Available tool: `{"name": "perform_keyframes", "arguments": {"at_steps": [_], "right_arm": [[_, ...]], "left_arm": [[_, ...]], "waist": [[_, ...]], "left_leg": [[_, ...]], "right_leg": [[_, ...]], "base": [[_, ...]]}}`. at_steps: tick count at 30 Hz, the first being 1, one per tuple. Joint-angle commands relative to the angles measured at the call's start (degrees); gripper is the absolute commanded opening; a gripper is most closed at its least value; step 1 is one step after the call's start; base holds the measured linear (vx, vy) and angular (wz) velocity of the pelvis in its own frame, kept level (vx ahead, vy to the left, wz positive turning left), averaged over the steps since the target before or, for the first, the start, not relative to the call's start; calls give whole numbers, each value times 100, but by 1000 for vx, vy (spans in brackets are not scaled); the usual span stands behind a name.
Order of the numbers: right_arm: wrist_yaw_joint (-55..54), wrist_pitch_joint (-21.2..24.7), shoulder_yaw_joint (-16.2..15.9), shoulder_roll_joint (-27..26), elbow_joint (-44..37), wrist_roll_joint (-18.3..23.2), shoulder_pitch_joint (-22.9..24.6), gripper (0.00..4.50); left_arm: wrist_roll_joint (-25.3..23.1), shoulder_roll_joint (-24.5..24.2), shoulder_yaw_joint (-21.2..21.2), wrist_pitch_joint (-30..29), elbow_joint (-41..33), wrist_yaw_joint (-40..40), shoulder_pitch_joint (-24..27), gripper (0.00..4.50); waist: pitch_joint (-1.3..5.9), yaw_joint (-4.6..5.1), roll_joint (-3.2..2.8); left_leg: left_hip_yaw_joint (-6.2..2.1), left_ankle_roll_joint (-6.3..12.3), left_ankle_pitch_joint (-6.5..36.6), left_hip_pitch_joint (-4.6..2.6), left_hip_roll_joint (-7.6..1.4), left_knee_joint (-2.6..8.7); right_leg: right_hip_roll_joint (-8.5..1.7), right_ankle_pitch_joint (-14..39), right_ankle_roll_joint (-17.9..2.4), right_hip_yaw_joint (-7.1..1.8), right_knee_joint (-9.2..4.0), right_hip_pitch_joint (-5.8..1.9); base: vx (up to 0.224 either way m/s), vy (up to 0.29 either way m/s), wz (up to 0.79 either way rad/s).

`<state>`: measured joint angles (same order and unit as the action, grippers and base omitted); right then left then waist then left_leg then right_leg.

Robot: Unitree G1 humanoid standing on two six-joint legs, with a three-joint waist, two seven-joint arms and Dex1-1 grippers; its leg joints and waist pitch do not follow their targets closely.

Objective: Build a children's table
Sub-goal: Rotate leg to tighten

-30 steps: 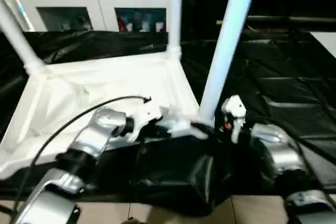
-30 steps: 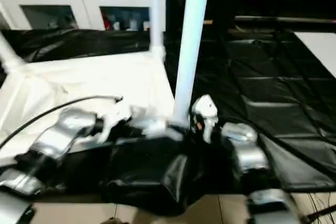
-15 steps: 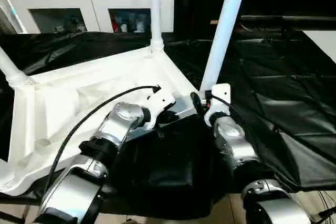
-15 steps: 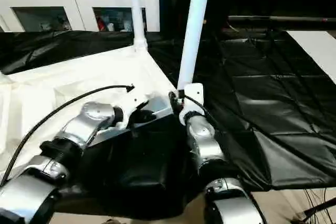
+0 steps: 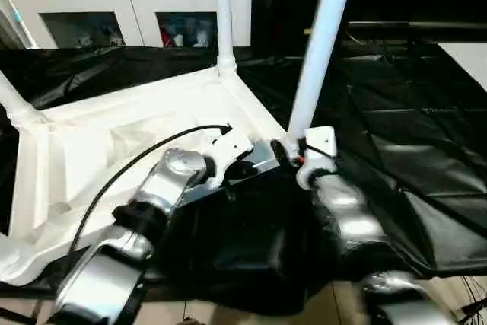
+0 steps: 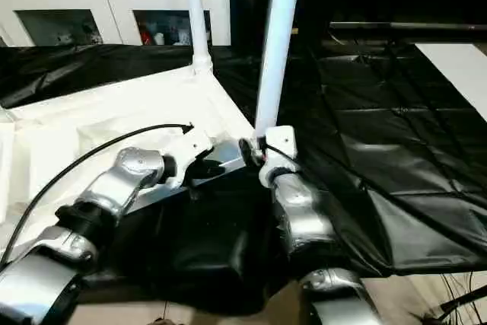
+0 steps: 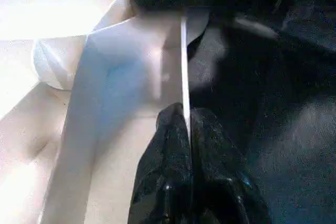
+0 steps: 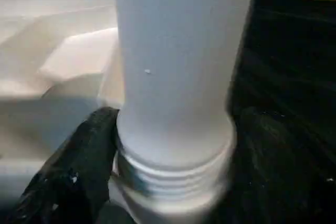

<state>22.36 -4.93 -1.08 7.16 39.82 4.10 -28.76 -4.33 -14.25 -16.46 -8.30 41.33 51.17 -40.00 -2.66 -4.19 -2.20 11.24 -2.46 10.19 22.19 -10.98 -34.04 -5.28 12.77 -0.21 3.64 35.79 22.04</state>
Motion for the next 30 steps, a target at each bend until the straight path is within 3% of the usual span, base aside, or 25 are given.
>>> {"name": "perform_keyframes", "arguments": {"at_steps": [1,5,7,14,22,30], "right_arm": [[803,101,-80,208,-322,208,34,388],[1436,0,-150,564,-367,256,57,388],[2212,-182,-324,1012,-364,257,49,388],[3634,1,-608,1446,-660,442,123,388],[4442,-121,-949,1671,-651,404,81,388],[4525,-168,-903,1605,-455,387,-44,388]], "left_arm": [[60,-113,-21,143,-108,224,153,0],[126,-218,-50,172,-251,488,253,0],[308,-363,-98,199,-559,1039,429,0],[591,-625,-263,11,-1207,1902,675,0],[560,-753,-301,-50,-1334,2148,680,0],[566,-791,-296,-118,-1409,2141,679,0]], "waist": [[378,-13,47],[380,-16,52],[387,-44,60],[374,-103,58],[372,-158,63],[384,-167,55]], "left_leg": [[-116,448,749,-89,-216,374],[-114,556,643,-90,-229,357],[-106,598,616,-86,-236,339],[-97,603,751,-105,-263,353],[-90,559,771,-107,-256,343],[-101,544,714,-105,-254,342]], "right_leg": [[-337,-290,-1335,-243,-371,-258],[-337,-317,-1489,-231,-362,-261],[-333,-343,-1568,-223,-347,-271],[-324,-74,-1576,-222,-354,-240],[-328,-8,-1595,-227,-358,-228],[-328,-64,-1612,-219,-344,-230]], "base": [[0,0,0],[0,0,0],[0,0,0],[0,0,0],[0,0,0],[0,0,0]]}}
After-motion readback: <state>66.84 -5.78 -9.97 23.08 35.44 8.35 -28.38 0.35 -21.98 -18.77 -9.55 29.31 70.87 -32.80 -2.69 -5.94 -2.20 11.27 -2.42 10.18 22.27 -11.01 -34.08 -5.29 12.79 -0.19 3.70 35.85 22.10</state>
